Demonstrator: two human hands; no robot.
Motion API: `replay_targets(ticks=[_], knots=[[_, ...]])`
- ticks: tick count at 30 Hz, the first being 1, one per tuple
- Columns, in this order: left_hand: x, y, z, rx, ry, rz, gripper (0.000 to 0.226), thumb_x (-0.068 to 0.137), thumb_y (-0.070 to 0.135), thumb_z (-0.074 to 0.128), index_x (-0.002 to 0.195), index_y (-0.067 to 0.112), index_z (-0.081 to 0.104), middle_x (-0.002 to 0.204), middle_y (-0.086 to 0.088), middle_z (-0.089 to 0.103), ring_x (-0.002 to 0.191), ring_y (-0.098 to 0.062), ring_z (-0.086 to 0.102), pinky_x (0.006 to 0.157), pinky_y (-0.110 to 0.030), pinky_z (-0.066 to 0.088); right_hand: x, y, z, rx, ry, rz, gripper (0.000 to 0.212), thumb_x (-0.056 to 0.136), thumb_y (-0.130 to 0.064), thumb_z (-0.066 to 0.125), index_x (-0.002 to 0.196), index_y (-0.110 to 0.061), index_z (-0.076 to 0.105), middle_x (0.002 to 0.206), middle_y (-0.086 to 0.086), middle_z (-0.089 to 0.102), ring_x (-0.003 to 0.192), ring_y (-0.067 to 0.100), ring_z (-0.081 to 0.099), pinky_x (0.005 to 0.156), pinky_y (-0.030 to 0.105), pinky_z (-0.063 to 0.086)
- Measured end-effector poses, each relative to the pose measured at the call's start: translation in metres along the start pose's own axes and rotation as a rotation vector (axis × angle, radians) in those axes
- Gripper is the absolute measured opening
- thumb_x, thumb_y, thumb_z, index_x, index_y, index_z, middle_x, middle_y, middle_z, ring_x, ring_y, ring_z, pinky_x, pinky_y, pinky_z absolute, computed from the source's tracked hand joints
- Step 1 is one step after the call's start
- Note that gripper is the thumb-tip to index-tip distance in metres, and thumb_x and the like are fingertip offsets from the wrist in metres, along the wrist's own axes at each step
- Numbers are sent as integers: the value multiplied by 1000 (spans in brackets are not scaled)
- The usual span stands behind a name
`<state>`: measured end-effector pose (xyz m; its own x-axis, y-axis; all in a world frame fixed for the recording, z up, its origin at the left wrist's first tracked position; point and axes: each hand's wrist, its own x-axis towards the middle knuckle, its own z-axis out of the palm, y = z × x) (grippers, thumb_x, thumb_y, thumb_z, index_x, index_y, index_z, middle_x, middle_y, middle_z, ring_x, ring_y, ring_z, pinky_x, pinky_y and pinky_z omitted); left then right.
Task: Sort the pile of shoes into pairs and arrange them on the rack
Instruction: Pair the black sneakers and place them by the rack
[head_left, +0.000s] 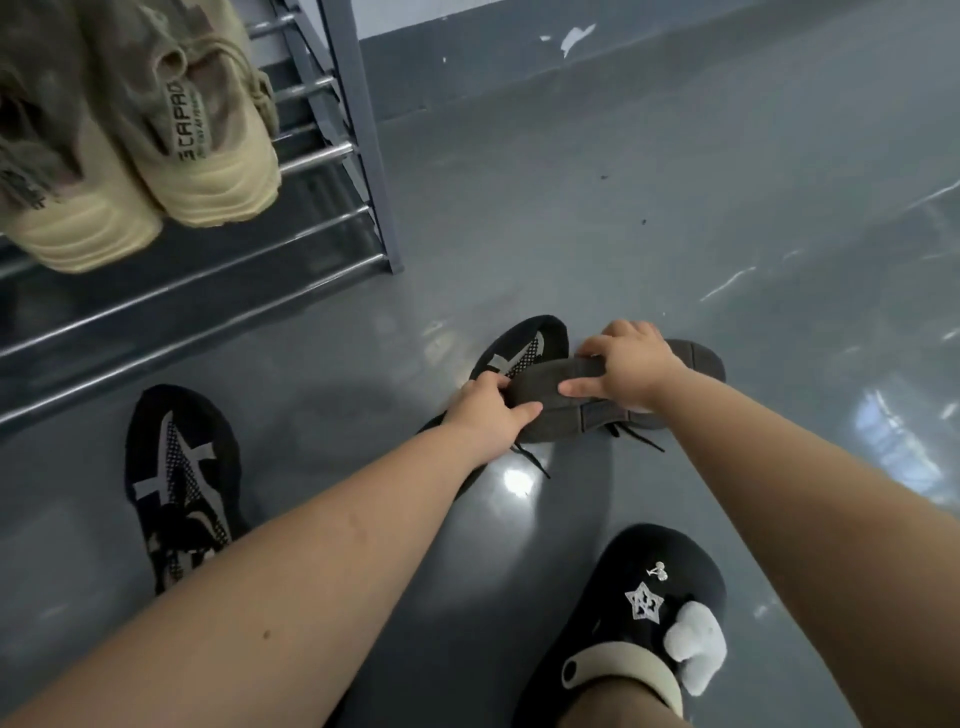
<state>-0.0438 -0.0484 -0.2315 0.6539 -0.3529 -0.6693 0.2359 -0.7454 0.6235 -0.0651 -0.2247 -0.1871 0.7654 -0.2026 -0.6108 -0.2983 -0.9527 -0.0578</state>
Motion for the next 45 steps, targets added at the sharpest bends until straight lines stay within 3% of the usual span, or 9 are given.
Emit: replay_targets(ticks=[4,8,18,24,30,34,38,42,45], knots=[[-11,1,-6,-212,28,11,44,90,27,59,128,9,46,127,-8,56,116,-23,54,99,-29,42,-14,-4,-2,144,-62,1,62,82,-59,58,126,-17,49,121,8,60,118,26,48,105,35,28],[-29,3,-43,-436,104,42,35,91,27,59,121,9,53,120,-10,60,105,-22,59,95,-31,47,-31,-31,-13,384,-17,14,59,84,-55,59,126,-16,49,123,8,59,109,27,55,83,29,39],[-144,-42,-124,-685,97,95,38,90,13,60,125,3,53,111,-9,61,97,-20,61,71,-24,56,-98,-140,-52,375,11,-130,56,81,-58,61,119,-18,55,119,5,59,100,23,55,87,29,43],[-206,-98,-172,-656,247,137,43,85,20,68,125,13,57,122,-10,62,109,-23,62,95,-42,52,-138,-220,-44,343,25,-228,60,81,-61,58,122,-17,50,118,6,61,103,23,58,87,32,45],[-250,-138,-207,-546,425,174,43,81,22,71,122,16,58,117,0,61,111,-16,58,101,-32,45,-171,-278,-35,229,189,-237,66,89,-63,42,137,-17,44,138,9,48,127,28,45,104,40,39],[-266,-151,-216,-292,647,188,49,79,27,73,125,18,57,120,-3,51,111,-17,53,95,-22,38,-187,-306,-34,495,184,11,58,94,-59,36,113,-7,54,118,15,59,116,33,54,96,39,45],[-282,-149,-208,-27,721,255,51,82,33,69,129,25,52,119,2,45,109,-18,52,92,-25,38,-209,-338,-30,1253,-125,205,52,92,-58,43,116,-13,51,107,11,59,85,28,62,80,43,55],[-292,-150,-192,103,708,360,52,83,33,66,132,28,48,121,5,43,108,-16,53,85,-23,40,-221,-343,-35,1640,-320,226,47,90,-52,53,114,-12,47,102,14,57,104,31,60,73,38,54],[-293,-151,-176,231,682,494,50,84,26,66,132,24,51,124,2,45,106,-18,55,82,-28,45,-222,-334,-28,1667,-364,282,49,88,-44,61,118,-5,52,93,15,58,102,29,60,80,38,53]])
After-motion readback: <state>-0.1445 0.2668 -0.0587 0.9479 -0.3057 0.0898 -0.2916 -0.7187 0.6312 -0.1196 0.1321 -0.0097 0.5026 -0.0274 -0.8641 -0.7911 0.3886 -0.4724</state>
